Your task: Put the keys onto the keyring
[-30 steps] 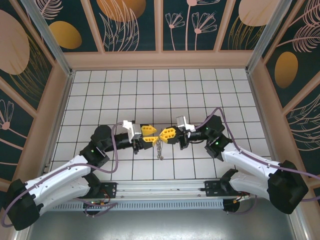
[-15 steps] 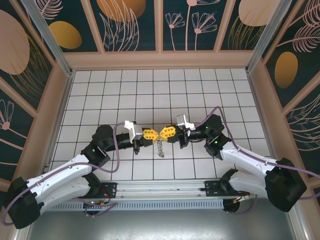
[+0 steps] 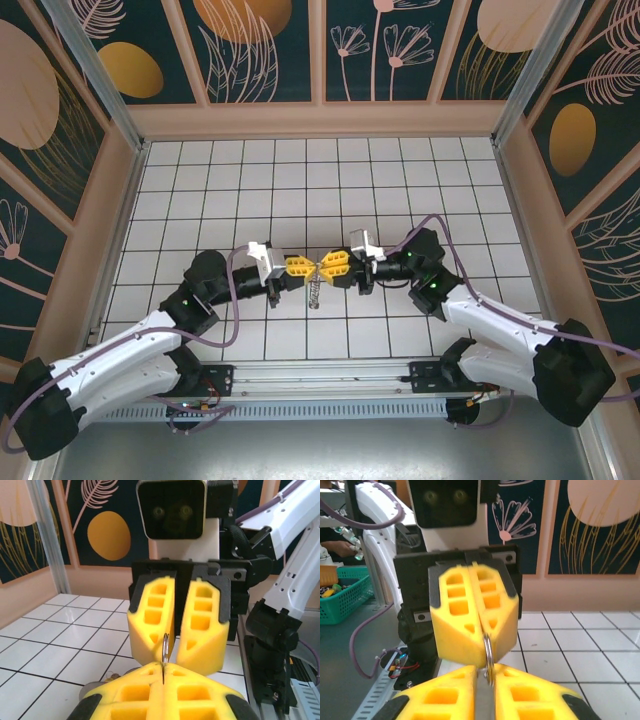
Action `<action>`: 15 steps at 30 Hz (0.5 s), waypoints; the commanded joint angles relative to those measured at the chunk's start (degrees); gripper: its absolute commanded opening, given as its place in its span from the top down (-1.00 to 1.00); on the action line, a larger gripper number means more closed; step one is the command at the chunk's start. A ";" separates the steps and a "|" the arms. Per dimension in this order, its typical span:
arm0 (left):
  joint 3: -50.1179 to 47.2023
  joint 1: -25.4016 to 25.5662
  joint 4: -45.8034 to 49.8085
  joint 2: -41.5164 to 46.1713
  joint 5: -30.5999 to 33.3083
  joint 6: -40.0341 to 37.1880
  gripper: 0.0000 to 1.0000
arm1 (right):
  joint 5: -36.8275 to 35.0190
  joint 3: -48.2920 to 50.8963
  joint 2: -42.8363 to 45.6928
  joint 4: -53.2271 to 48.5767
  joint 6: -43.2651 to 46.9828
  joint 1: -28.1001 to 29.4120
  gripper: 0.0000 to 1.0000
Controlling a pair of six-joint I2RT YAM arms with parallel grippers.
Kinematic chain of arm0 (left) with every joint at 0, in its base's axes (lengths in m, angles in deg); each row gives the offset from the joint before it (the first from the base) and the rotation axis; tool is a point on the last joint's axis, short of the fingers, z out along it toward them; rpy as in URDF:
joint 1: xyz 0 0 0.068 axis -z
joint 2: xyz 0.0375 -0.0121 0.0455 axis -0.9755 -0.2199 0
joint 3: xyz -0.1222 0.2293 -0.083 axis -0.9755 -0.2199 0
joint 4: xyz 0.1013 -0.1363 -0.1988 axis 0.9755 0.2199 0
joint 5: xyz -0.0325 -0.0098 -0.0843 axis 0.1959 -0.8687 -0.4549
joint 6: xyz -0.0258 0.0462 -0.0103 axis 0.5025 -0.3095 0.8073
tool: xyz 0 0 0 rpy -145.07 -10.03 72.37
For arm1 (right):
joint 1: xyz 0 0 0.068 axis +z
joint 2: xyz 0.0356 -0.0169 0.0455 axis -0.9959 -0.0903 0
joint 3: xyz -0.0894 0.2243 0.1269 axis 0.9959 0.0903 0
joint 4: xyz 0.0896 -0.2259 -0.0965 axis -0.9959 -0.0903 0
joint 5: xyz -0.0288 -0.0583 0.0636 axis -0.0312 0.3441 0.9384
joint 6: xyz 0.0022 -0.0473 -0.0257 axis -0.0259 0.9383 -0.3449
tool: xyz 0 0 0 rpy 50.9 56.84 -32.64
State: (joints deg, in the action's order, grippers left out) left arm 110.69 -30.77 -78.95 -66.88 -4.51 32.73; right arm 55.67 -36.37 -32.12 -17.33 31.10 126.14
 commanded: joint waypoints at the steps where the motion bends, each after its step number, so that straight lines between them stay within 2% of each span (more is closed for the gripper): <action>1: 1.41 0.18 0.31 0.88 2.57 -2.15 1.00 | -3.44 -1.70 2.33 -6.60 3.76 0.71 0.59; 6: 3.42 0.17 4.30 -0.08 3.36 -3.44 1.00 | -8.29 -1.68 5.33 -9.97 4.73 0.71 0.44; 10: 6.24 0.21 10.38 -0.57 5.78 -4.07 1.00 | -12.89 -3.89 7.66 -17.53 6.83 1.25 0.40; 15: 9.40 0.52 17.56 -2.09 7.41 -3.76 1.00 | -21.55 -7.52 8.53 -30.11 11.86 4.79 0.58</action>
State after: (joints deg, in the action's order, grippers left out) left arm 117.05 -30.77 -66.14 -68.26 1.44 29.81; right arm 41.03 -41.37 -24.95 -38.61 38.79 128.72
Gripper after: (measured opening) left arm 0.044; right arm 0.215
